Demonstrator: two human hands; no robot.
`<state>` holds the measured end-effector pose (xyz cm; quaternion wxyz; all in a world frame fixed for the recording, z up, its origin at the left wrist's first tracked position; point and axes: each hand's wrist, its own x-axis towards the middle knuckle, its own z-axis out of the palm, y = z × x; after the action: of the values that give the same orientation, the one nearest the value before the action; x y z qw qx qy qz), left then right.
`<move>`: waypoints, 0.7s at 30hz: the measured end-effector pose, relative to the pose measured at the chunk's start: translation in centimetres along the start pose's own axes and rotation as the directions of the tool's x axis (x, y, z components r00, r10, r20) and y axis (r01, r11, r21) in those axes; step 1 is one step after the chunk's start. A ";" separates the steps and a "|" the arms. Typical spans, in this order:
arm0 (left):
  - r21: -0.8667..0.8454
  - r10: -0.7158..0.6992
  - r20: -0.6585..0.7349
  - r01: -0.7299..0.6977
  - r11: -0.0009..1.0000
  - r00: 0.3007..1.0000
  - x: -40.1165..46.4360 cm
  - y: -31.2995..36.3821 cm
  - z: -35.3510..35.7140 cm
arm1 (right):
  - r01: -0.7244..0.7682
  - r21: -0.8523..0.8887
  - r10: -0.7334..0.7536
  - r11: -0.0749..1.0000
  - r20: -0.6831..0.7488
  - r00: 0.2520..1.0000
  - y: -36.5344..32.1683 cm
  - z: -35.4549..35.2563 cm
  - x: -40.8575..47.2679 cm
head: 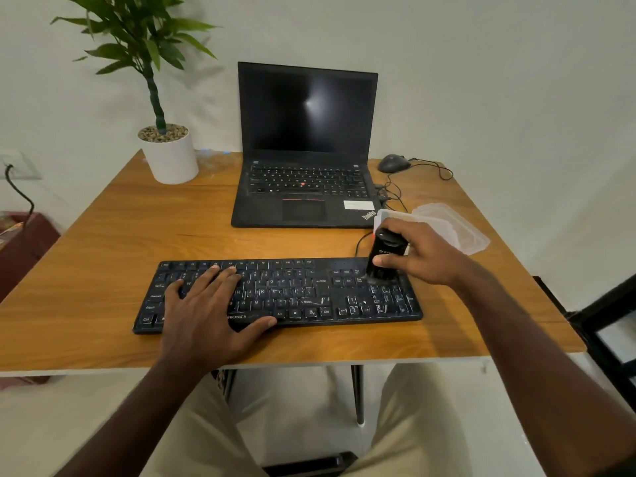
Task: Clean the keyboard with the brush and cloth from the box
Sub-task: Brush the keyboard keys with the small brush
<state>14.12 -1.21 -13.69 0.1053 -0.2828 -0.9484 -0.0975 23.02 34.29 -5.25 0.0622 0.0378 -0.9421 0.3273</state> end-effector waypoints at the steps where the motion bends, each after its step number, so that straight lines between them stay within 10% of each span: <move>1: 0.001 0.002 -0.003 -0.002 1.000 1.000 0.0 0.0 0.0 | -0.024 -0.019 0.024 1.000 0.037 0.999 0.3 -0.6 -0.2; 6: 0.005 0.001 0.001 -0.001 1.000 1.000 0.2 0.1 0.1 | -0.092 -0.137 0.101 0.986 0.060 0.993 0.3 -2.2 0.1; 15: -0.048 -0.006 -0.045 0.004 0.999 0.999 -0.5 -0.4 -0.7 | 0.076 0.156 -0.073 0.985 -0.025 0.997 -6.4 6.8 5.6; 21: -0.103 -0.269 -0.071 0.261 0.960 0.961 -2.4 -8.1 -2.3 | 0.196 0.191 -0.198 0.962 -0.007 0.980 -10.4 10.4 8.4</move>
<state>11.89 -9.65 -13.11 0.1178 -0.1535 -0.9669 -0.1664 14.95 19.41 -5.82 0.0845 0.1391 -0.8984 0.4080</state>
